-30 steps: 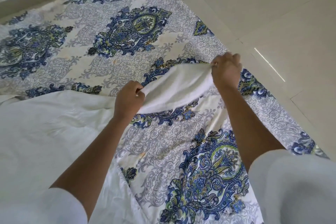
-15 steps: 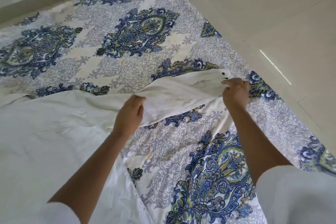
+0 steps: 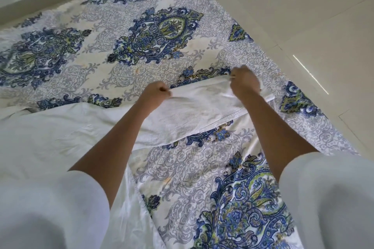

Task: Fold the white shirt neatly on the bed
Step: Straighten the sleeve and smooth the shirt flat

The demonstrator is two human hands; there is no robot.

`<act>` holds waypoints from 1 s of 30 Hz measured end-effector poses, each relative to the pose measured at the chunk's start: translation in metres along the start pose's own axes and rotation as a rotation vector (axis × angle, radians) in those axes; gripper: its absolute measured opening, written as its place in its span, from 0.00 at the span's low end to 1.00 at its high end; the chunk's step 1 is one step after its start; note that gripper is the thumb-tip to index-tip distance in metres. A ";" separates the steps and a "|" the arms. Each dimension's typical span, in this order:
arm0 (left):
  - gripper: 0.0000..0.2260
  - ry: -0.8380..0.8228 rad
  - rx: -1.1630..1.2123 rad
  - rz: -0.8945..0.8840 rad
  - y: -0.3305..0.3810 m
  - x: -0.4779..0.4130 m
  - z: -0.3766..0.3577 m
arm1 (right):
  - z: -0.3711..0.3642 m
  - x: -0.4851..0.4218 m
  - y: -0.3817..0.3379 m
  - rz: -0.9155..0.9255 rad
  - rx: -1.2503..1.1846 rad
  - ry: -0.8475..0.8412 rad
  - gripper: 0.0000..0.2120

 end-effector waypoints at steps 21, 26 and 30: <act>0.13 -0.045 -0.979 0.288 -0.163 0.020 0.167 | -0.004 -0.034 0.030 -0.193 0.455 -0.144 0.19; 0.08 0.081 -0.761 0.399 -0.195 0.030 0.189 | 0.008 -0.051 0.068 -0.297 0.338 -0.160 0.20; 0.15 0.354 -0.664 0.390 -0.166 0.033 0.170 | 0.000 -0.034 0.089 -0.299 0.132 -0.250 0.17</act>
Point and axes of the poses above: each hand's wrist, its own x-axis away from the middle knuckle, its own z-axis out of the back of the hand, y = z × x, the point moved 10 cm from there along -x, towards the middle knuckle, and after that the axes turned 5 degrees about -x, right-handed, at the moved point
